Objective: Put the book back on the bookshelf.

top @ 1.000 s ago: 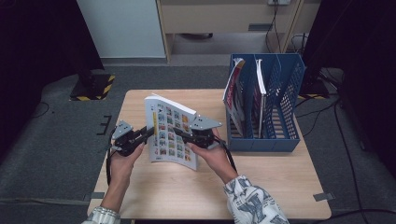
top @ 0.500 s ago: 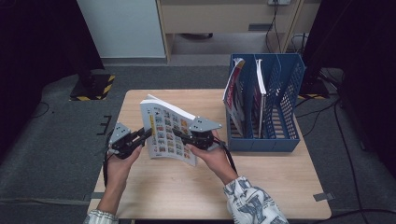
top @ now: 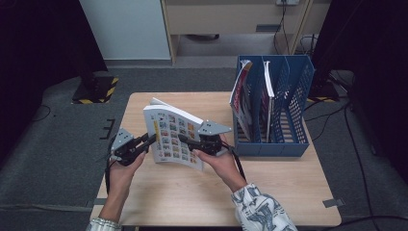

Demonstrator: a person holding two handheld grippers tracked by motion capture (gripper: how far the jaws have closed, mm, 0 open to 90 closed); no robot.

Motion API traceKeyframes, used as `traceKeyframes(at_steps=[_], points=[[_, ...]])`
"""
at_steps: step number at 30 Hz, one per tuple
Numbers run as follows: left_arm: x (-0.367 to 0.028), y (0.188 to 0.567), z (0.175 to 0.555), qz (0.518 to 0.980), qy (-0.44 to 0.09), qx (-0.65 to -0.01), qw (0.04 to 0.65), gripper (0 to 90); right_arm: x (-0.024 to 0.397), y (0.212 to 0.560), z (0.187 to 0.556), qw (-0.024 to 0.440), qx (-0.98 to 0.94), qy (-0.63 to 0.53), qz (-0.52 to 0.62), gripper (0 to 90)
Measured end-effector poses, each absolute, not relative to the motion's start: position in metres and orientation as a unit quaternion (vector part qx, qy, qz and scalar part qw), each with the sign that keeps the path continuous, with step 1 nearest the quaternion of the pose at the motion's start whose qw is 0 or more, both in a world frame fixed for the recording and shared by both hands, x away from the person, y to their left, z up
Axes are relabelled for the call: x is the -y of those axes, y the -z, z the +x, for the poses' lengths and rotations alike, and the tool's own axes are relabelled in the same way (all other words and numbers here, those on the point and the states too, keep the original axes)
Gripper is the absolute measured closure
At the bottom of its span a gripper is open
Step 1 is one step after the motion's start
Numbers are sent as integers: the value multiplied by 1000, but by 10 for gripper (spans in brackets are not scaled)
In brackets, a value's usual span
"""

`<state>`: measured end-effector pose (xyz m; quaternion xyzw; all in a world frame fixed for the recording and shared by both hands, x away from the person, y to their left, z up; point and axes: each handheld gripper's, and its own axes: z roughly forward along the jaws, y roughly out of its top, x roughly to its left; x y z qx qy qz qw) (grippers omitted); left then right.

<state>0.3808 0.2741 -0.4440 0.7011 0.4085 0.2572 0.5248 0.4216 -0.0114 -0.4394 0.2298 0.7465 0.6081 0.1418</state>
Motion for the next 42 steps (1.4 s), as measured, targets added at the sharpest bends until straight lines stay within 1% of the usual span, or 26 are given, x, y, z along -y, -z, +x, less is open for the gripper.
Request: traceKeyframes(at_steps=[4,9,12,13,18,23,28,30,31,33,35,36,37,38,39,40,41,42], points=[[-276,445,378,701,-255,-407,527,741,14,444,418,141,-747,-610,224,651],[-277,445,375,702,-255,-405,527,739,15,450,416,145,-746,-611,221,652],[-278,445,374,702,-255,-405,527,738,15,451,414,152,-745,-612,218,694],[-278,445,373,703,-255,-404,527,738,15,451,414,154,-744,-613,217,692],[-279,445,370,703,-254,-403,528,740,14,448,414,142,-741,-621,212,648],[-279,446,368,703,-254,-402,529,743,13,439,417,129,-739,-630,202,554],[-280,446,365,703,-254,-400,530,745,15,432,420,120,-733,-638,204,508],[-280,446,365,703,-254,-400,530,746,15,425,421,113,-728,-644,208,442],[-280,446,365,703,-254,-400,530,746,15,423,421,107,-727,-646,209,423],[-279,446,365,703,-254,-400,531,746,14,420,422,103,-726,-647,209,410],[-280,446,365,702,-254,-400,531,745,12,415,423,111,-725,-646,211,390],[-280,446,365,702,-254,-401,531,745,13,416,424,103,-724,-653,199,379],[-280,446,365,701,-253,-402,532,745,12,416,424,101,-724,-652,202,391],[-280,447,365,700,-253,-404,532,742,11,416,423,107,-727,-648,201,433],[-280,447,365,700,-253,-404,532,735,11,416,423,107,-727,-648,201,433],[-280,447,366,700,-254,-404,532,735,10,417,423,112,-730,-643,201,492],[-281,447,366,699,-254,-406,531,713,9,417,422,113,-732,-642,198,586],[-282,448,366,699,-254,-407,531,702,9,417,422,118,-732,-642,198,619]])
